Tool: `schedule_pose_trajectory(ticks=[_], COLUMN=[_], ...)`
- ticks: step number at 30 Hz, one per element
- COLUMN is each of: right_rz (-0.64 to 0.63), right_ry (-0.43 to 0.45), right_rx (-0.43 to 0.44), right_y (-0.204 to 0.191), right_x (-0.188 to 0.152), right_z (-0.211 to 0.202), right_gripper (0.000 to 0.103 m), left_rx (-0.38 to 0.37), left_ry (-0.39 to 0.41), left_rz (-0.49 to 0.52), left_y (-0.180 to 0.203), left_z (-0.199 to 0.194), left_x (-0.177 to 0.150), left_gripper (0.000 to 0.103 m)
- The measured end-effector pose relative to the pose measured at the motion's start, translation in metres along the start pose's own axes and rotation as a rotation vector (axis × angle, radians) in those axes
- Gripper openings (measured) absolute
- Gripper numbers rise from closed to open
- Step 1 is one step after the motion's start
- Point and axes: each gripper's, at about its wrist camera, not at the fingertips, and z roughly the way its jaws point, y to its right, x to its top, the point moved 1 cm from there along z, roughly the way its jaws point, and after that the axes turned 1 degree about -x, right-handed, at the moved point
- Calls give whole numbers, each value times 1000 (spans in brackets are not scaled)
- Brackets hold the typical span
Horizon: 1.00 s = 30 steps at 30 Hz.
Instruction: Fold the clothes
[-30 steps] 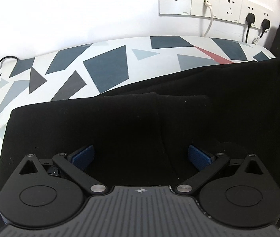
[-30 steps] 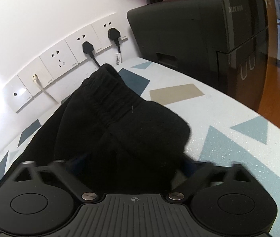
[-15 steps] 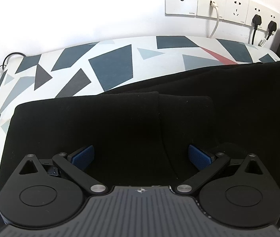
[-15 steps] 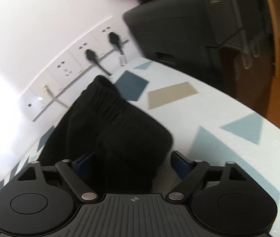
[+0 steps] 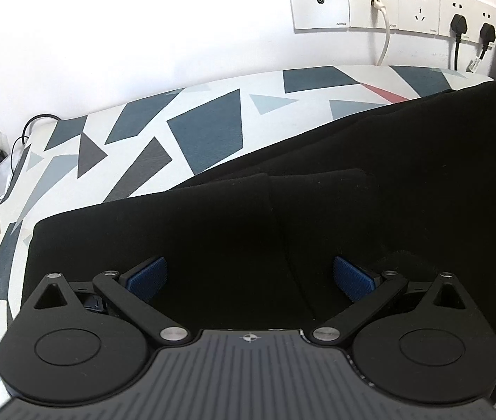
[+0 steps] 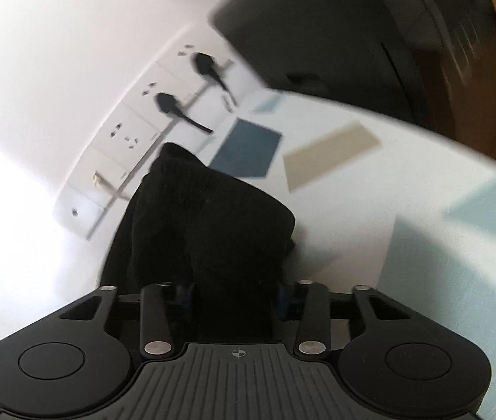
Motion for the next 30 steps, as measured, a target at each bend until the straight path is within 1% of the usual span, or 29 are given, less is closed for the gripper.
schedule_pose_trajectory(ticks=[2,5,7,9,12,14,16,19,21,22,23,25,27,30], right_rz=[-45,-15,-21,-4,88,84,51,52,48,45,55,84,102,94], right_ry=[43,61,61,41,-1,3,-1,-48,-77,-85,-96,-106,-102,-71], right_rx=[20,69,68,55,43,38,35,35,42,50,43,17,-5,-30], right_y=[-7,-8,-6,1,17,16,13,17,24,29,33,38,38,35], right_x=[0,9,11,11,10,9,11,16,15,13,11,8,4,-1], right_z=[-9,-21,-23,-20,-16,-22,-33,-52,-58,-58,-57,-53,-49,-45], right_gripper=[29,27,27,27,27,27,27,28,32,35,38,46,50,56], left_rx=[10,14,12,10,-12,-26,-37,-63,-73,-75,-78,-83,-79,-73], left_ry=[5,11,5,-1,-7,-8,-5,8,11,8,5,-1,-1,-1], left_rz=[6,19,21,26,20,26,49,63,39,31,24,10,30,51], left_y=[2,5,6,7,5,5,7,9,6,6,5,4,6,8], left_z=[-1,-1,-1,-1,0,0,-1,-3,-3,-2,-2,-1,-2,-2], left_x=[-1,-1,0,1,1,1,1,-4,-6,-6,-6,-6,-5,-5], left_gripper=[103,103,103,103,103,103,103,103,103,103,103,103,103,103])
